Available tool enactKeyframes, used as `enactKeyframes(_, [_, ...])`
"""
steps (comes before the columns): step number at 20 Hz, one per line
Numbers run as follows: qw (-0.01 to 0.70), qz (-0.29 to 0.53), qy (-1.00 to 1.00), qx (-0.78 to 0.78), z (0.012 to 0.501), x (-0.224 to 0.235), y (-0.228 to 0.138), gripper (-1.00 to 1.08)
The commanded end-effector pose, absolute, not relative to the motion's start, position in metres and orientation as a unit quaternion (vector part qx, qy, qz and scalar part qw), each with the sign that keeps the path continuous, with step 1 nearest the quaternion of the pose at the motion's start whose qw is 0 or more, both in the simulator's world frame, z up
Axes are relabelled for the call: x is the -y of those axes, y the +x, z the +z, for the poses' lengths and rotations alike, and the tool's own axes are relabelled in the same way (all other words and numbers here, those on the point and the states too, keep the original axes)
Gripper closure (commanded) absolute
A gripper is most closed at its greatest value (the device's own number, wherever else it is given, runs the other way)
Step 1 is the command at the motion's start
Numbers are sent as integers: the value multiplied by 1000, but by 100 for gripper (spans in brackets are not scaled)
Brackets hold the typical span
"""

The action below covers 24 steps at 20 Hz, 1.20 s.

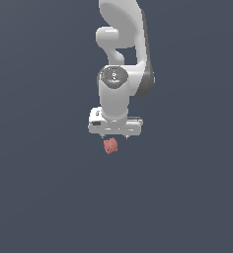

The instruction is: Pick up the object and move it to a goal position.

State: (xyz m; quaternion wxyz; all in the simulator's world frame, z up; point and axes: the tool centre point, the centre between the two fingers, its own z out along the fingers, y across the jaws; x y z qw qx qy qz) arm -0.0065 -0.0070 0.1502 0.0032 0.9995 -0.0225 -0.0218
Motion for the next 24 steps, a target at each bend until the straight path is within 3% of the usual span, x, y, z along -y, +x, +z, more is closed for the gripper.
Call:
enactKeyframes(1, [3, -22, 1000, 23, 150, 7, -7, -92])
enactKeyframes(11, [-10, 6, 1000, 21, 174, -3, 11, -92])
enactKeyframes(24, [-6, 4, 1000, -28, 154, 6, 3, -92])
